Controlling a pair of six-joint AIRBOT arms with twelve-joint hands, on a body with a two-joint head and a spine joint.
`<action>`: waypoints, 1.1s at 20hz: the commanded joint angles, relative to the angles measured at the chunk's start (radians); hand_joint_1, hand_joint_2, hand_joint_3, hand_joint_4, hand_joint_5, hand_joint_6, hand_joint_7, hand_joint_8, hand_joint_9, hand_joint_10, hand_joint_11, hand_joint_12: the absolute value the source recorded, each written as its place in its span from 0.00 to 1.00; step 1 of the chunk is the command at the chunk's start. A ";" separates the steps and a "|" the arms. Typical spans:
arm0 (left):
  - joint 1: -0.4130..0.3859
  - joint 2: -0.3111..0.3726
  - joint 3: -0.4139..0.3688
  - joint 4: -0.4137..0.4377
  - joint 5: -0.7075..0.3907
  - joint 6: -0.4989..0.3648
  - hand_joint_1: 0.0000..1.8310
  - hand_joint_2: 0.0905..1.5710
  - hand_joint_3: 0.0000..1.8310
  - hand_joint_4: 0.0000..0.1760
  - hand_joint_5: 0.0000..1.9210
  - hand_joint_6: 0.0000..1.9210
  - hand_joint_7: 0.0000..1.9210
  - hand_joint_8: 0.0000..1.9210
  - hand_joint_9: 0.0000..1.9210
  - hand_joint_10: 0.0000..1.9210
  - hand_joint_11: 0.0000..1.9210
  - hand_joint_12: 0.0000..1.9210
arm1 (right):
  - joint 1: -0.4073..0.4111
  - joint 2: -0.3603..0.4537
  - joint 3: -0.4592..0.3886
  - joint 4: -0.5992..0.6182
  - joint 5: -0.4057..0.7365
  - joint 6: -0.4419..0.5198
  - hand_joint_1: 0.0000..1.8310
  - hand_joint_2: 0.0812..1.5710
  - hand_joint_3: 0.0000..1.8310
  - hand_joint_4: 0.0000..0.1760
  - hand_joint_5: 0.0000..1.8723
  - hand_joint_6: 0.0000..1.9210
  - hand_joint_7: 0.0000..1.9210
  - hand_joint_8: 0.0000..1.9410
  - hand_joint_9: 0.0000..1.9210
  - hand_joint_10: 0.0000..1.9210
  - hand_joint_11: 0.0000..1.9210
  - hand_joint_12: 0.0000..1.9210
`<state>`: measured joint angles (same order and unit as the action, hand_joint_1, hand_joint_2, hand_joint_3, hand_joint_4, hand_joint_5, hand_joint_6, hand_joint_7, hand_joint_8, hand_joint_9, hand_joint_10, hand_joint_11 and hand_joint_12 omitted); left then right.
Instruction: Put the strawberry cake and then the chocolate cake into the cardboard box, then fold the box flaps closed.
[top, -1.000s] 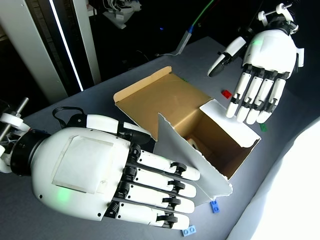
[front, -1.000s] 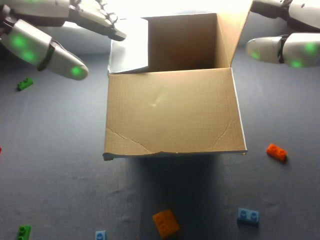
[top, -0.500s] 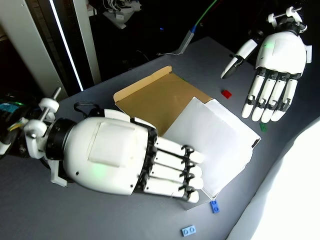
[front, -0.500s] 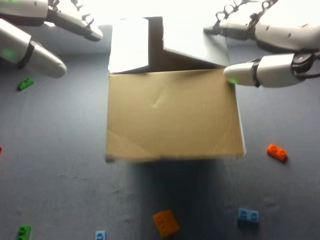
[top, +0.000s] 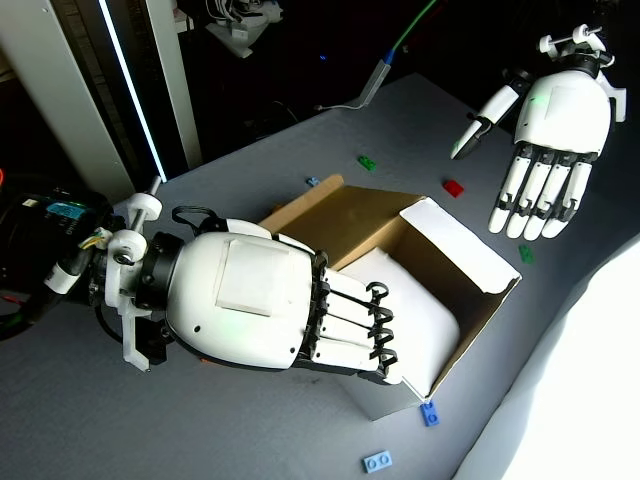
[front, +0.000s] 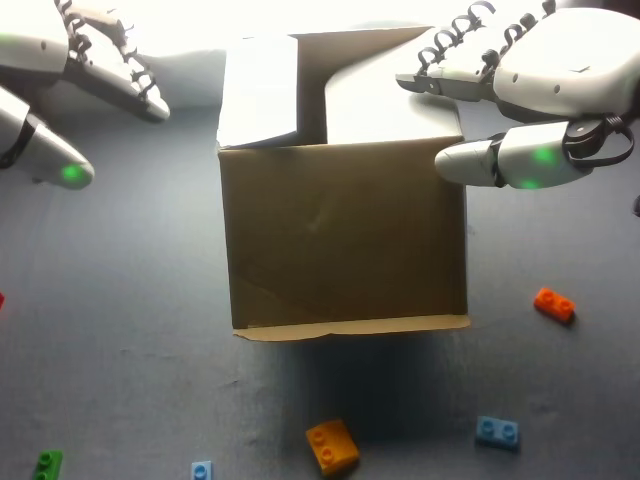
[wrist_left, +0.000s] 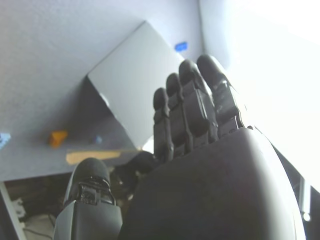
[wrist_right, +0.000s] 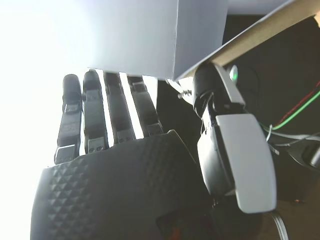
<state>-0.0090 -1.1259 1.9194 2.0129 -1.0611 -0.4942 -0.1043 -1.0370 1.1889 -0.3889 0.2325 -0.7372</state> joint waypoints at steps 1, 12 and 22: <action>-0.005 0.015 0.007 -0.072 -0.004 0.006 0.00 0.72 0.00 0.00 0.18 0.00 0.20 0.00 0.20 0.01 0.00 0.50 | 0.003 0.013 0.006 0.008 0.062 -0.002 0.00 0.83 0.00 0.00 0.05 0.00 0.08 0.00 0.06 0.01 0.00 0.21; 0.106 0.063 -0.080 -0.178 -0.103 0.075 0.00 0.71 0.00 0.00 0.16 0.00 0.17 0.00 0.18 0.00 0.00 0.50 | 0.031 0.072 -0.022 0.041 0.117 -0.006 0.03 0.83 0.00 0.00 0.06 0.00 0.07 0.00 0.06 0.00 0.00 0.25; 0.272 0.093 -0.176 -0.282 -0.148 0.146 0.00 0.72 0.00 0.00 0.16 0.00 0.18 0.00 0.19 0.00 0.00 0.50 | -0.066 0.320 -0.198 0.293 0.158 -0.007 0.05 0.83 0.00 0.00 0.06 0.00 0.09 0.00 0.07 0.00 0.00 0.24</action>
<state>0.2695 -1.0389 1.7359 1.8214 -1.1801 -0.3466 -0.1879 -0.7242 0.9840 -0.1101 0.2489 -0.7486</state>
